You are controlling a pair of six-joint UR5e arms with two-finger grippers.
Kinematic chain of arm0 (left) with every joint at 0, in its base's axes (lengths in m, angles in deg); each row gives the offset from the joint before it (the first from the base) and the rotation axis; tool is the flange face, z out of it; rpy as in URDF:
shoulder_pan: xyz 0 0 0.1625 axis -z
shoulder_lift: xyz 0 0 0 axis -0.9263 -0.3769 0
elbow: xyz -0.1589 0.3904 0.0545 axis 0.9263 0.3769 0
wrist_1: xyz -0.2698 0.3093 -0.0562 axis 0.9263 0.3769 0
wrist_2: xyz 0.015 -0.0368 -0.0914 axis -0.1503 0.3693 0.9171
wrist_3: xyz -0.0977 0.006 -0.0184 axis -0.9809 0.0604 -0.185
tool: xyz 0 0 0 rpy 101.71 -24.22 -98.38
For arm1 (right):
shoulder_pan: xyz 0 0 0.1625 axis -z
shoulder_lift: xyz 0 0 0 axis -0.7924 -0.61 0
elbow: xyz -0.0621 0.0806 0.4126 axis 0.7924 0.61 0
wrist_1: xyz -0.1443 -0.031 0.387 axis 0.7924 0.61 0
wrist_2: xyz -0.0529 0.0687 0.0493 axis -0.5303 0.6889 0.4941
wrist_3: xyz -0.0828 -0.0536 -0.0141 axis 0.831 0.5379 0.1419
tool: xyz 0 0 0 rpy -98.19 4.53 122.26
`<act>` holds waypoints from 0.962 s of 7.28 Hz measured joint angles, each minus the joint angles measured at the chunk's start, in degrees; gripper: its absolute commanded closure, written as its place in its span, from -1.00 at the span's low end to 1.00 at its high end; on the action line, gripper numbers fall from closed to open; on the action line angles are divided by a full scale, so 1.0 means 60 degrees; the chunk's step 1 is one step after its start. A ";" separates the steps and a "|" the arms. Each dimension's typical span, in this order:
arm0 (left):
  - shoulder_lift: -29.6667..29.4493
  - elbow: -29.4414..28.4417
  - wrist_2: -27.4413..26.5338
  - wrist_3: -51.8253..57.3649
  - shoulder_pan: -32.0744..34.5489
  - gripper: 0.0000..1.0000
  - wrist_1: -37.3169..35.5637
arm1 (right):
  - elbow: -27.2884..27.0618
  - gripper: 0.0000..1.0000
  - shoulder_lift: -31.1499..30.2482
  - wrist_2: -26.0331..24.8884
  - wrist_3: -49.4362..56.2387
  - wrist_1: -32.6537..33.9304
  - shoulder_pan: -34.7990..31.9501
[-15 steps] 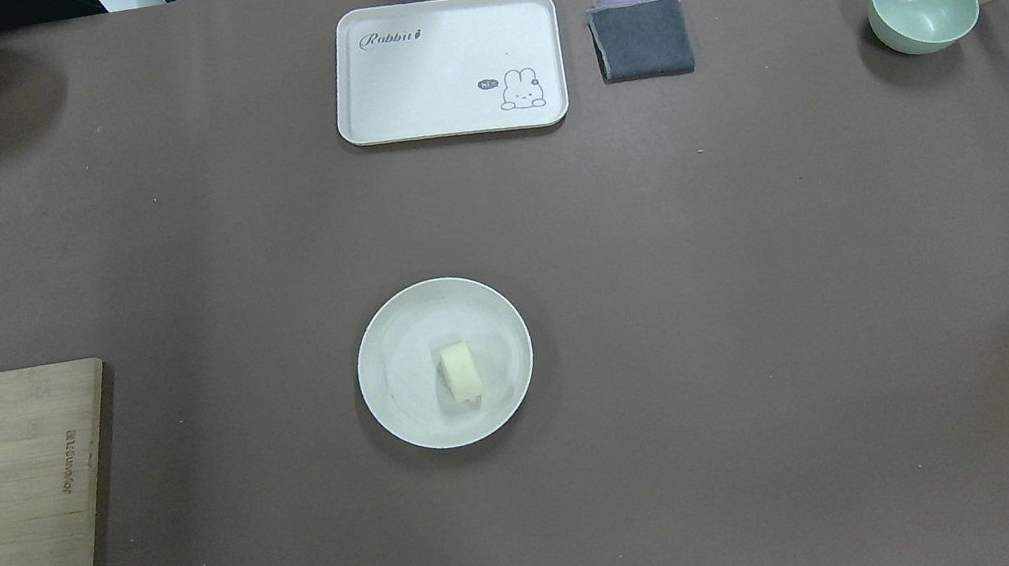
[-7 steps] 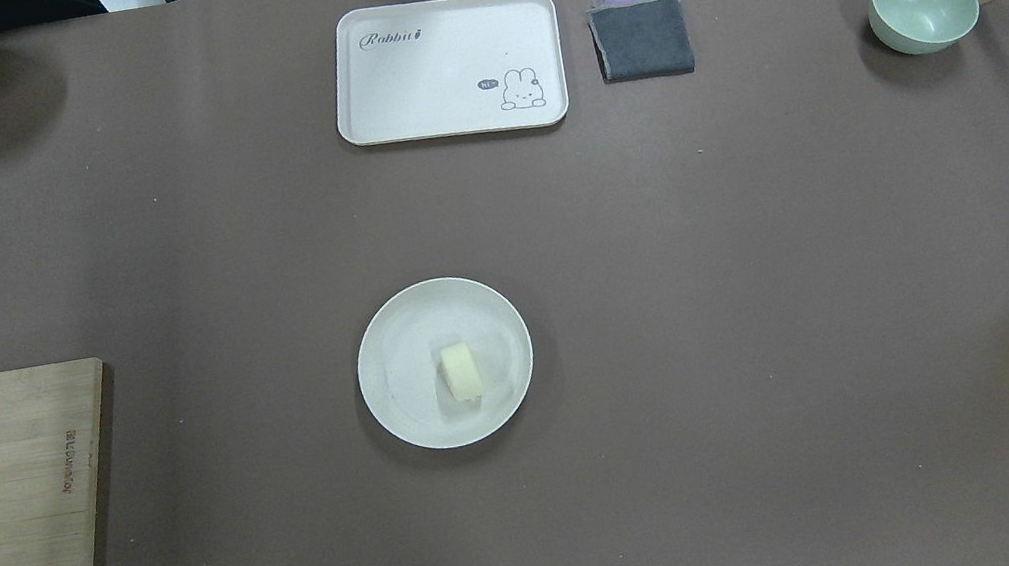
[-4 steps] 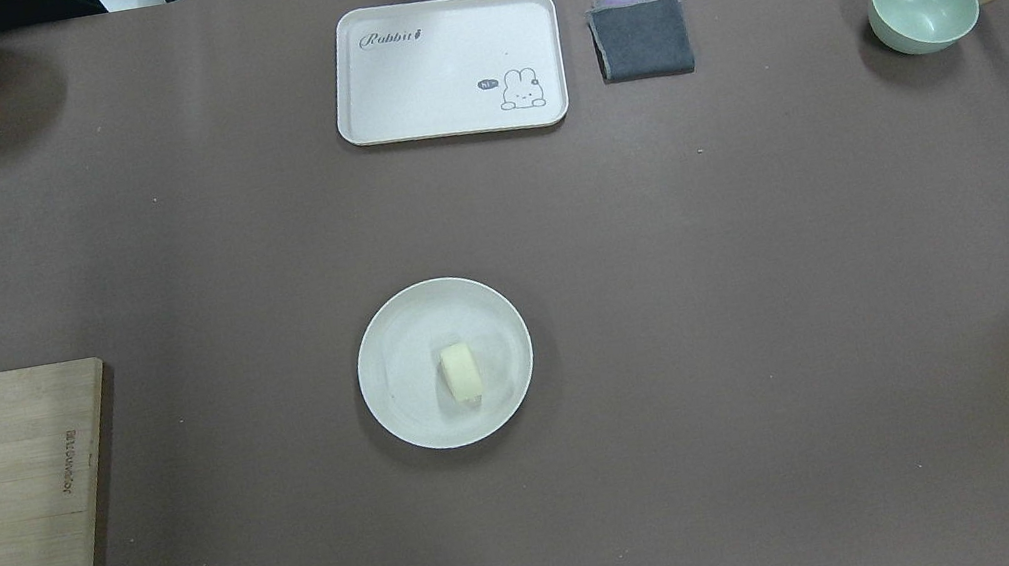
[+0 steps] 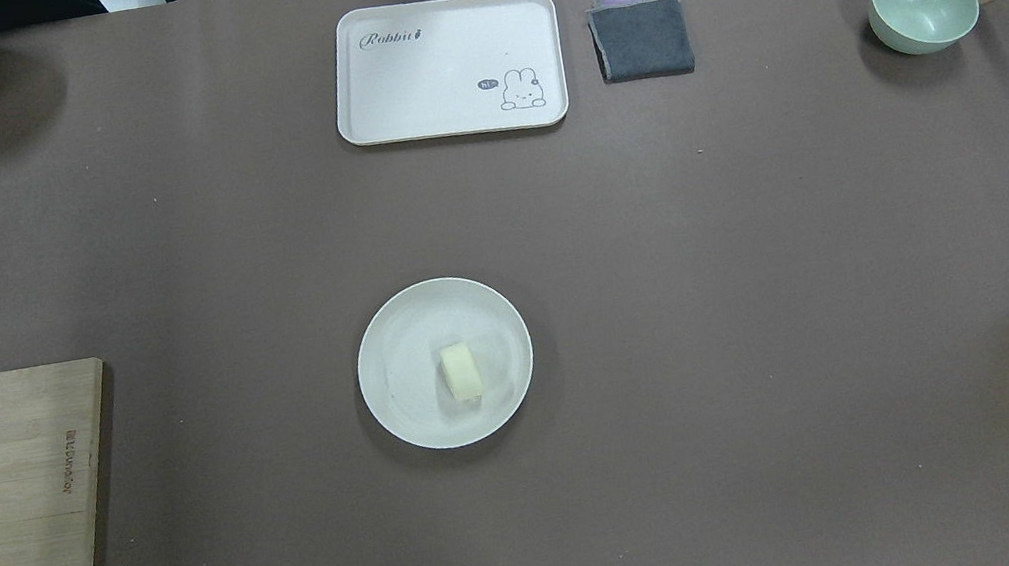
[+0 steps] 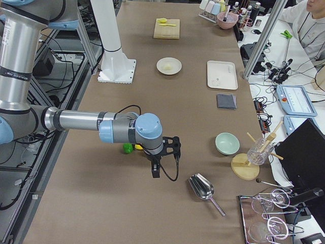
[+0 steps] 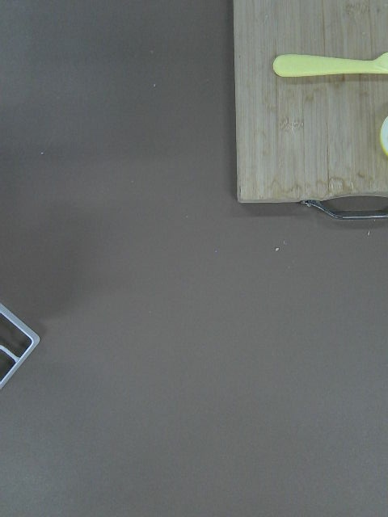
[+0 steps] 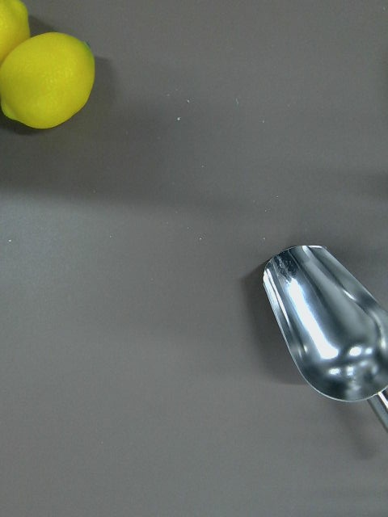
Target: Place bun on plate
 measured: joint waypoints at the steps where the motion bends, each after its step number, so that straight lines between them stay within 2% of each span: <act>1: 0.0002 -0.0010 0.0000 0.0000 -0.0002 -0.95 0.0103 | 0.0004 -1.00 0.0000 0.0003 0.0000 -0.0002 0.0000; 7: 0.0003 -0.0011 0.0000 0.0004 -0.0004 -0.95 0.0169 | 0.0006 -1.00 -0.0001 0.0005 0.0000 -0.0007 0.0000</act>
